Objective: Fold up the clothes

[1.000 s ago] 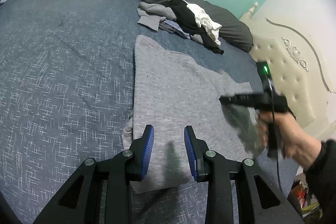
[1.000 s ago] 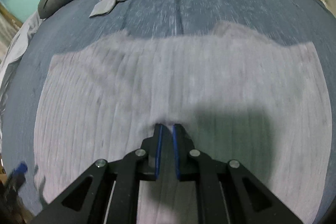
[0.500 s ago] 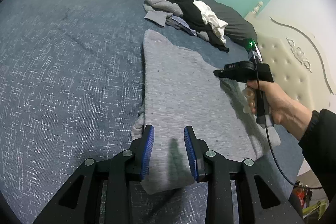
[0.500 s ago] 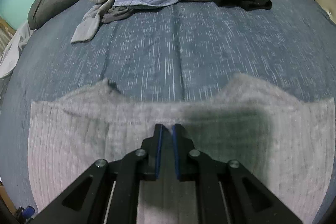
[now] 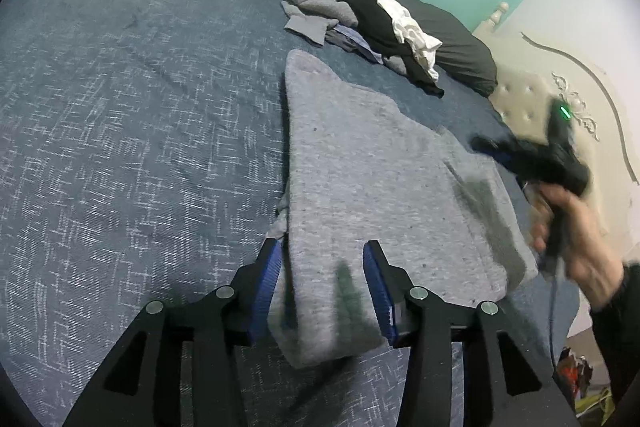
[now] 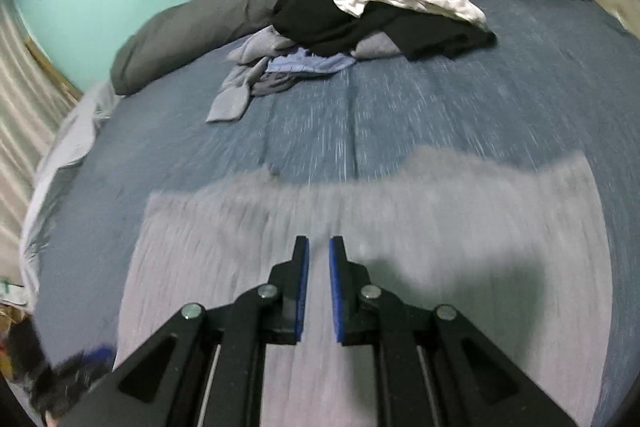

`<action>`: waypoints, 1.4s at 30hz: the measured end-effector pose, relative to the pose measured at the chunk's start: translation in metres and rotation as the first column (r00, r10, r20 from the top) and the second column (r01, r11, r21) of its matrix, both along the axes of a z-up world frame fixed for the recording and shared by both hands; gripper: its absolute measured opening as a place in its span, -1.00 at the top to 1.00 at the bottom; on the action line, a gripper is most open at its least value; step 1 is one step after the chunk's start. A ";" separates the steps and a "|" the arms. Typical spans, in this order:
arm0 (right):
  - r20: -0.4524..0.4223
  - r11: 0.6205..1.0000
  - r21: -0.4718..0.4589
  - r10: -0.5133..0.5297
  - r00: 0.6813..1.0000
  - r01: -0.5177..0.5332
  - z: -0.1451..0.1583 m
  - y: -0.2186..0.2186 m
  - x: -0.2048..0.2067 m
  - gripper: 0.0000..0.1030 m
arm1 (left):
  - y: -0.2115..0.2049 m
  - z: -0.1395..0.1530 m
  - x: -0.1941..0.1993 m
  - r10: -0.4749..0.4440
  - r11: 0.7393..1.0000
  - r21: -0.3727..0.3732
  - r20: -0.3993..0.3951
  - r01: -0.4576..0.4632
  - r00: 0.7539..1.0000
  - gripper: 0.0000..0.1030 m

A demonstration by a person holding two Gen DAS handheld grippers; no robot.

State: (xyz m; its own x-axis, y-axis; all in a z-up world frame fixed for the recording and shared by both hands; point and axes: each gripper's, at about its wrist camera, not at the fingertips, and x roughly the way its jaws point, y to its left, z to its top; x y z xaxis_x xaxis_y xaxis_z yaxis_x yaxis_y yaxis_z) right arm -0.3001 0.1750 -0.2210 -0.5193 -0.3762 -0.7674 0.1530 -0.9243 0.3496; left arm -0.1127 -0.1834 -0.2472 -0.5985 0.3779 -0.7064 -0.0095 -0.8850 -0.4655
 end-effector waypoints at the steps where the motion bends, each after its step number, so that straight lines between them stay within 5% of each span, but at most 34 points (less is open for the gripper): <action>1: 0.005 1.000 -0.015 -0.002 1.000 0.002 -0.001 0.007 0.014 0.84 | -0.002 -0.001 0.001 0.007 1.000 0.009 0.005 -0.007 1.000 0.08; 9: -0.004 0.990 -0.135 -0.046 0.999 0.045 -0.019 0.041 0.121 0.84 | -0.004 0.007 0.015 0.049 0.998 0.035 0.018 -0.049 0.999 -0.22; 15: -0.033 0.984 -0.180 -0.023 0.999 0.017 -0.029 0.047 0.156 0.84 | 0.007 -0.004 0.031 0.060 0.996 0.063 0.083 -0.065 0.995 -0.27; 29: -0.104 0.961 -0.274 -0.076 0.992 0.045 -0.035 0.093 0.169 0.84 | 0.020 -0.025 0.042 0.174 0.950 0.228 0.187 -0.215 0.967 -0.28; 42: -0.122 0.939 -0.341 -0.083 0.989 0.036 -0.028 0.112 0.168 0.84 | 0.030 -0.032 0.039 0.241 0.925 0.249 0.194 -0.286 0.951 -0.28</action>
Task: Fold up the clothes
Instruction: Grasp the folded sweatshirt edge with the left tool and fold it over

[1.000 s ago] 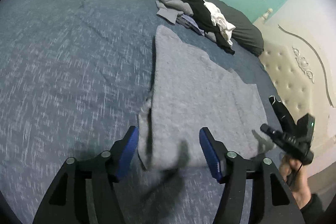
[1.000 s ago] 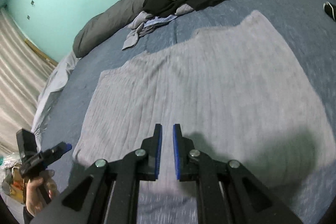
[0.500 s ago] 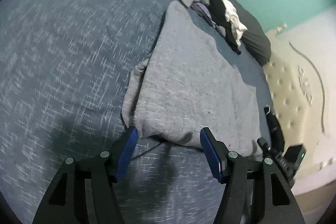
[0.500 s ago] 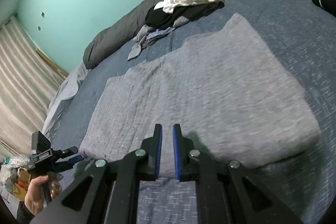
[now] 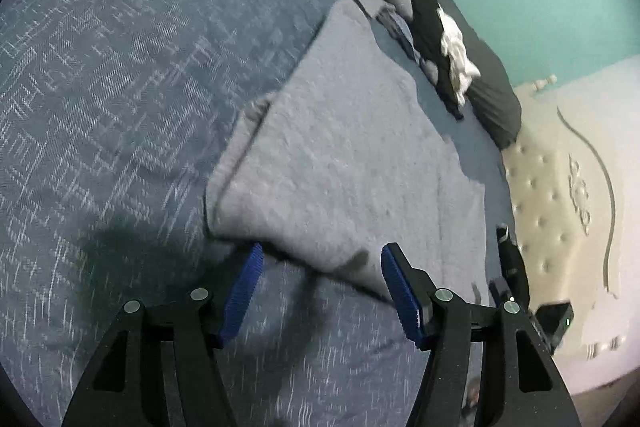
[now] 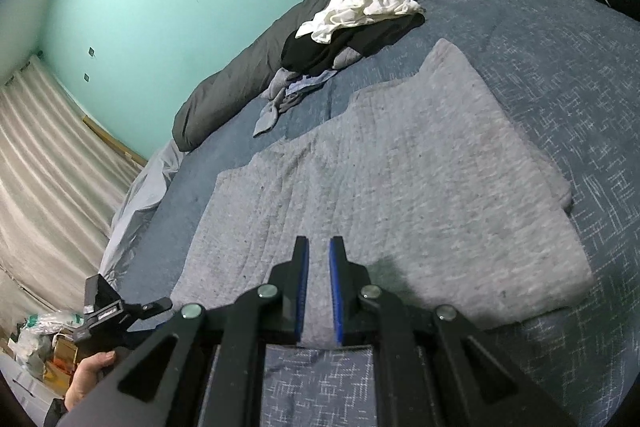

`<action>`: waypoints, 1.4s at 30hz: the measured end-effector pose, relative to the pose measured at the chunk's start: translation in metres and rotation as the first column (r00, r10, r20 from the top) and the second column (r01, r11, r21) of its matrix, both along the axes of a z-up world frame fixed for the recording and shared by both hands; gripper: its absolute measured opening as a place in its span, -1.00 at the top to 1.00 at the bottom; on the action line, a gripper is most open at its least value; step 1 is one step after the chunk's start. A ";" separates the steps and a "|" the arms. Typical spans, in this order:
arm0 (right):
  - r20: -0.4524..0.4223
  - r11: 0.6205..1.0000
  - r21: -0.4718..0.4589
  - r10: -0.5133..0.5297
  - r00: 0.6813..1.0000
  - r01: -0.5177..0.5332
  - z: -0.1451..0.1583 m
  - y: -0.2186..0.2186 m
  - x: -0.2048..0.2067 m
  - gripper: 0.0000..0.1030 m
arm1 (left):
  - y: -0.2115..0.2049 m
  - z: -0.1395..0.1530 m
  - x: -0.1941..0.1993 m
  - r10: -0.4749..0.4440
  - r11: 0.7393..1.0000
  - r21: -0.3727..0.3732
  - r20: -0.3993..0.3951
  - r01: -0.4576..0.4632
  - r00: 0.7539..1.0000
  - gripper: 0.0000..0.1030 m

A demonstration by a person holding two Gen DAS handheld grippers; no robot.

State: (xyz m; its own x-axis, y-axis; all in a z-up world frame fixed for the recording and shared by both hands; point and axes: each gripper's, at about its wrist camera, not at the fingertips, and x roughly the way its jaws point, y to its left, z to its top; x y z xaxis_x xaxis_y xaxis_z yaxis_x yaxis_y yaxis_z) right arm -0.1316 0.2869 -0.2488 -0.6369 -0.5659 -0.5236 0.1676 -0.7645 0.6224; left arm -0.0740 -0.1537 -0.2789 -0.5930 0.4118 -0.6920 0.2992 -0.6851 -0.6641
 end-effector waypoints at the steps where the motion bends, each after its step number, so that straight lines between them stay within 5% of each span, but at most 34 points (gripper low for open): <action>1: 0.000 1.000 -0.004 -0.002 1.000 0.002 0.000 0.001 0.000 0.84 | -0.002 -0.001 -0.002 0.016 1.000 -0.001 0.000 -0.016 1.000 -0.28; 10: 0.007 0.999 -0.036 -0.022 1.000 0.022 -0.001 0.013 -0.003 0.84 | -0.009 -0.018 -0.017 0.101 0.995 0.015 -0.017 -0.101 0.995 -0.16; 12: 0.012 0.999 -0.043 -0.027 1.000 0.028 -0.002 0.015 -0.004 0.84 | -0.008 -0.018 -0.017 0.102 0.995 0.007 -0.029 -0.102 0.994 0.28; 16: 0.014 0.998 -0.052 -0.036 0.999 0.037 -0.002 0.021 -0.005 0.84 | -0.003 -0.008 -0.021 0.091 0.996 -0.019 -0.058 -0.092 0.994 0.64; 24: 0.015 0.995 -0.076 -0.060 0.998 0.061 -0.002 0.036 -0.003 0.84 | 0.023 0.049 -0.030 0.019 0.996 -0.080 -0.194 -0.035 0.981 0.76; 31: 0.010 0.990 -0.105 -0.096 0.995 0.097 0.001 0.061 0.002 0.84 | 0.092 0.117 -0.073 -0.157 0.981 -0.153 -0.295 0.116 0.942 0.77; 36: -0.002 0.983 -0.130 -0.131 0.991 0.129 0.008 0.084 0.007 0.84 | 0.185 0.148 -0.106 -0.344 0.933 -0.223 -0.329 0.281 0.880 0.78; 42: 0.016 0.969 -0.160 -0.189 0.982 0.189 0.006 0.117 0.010 0.84 | 0.316 0.112 -0.121 -0.587 0.800 -0.308 -0.223 0.515 0.778 0.77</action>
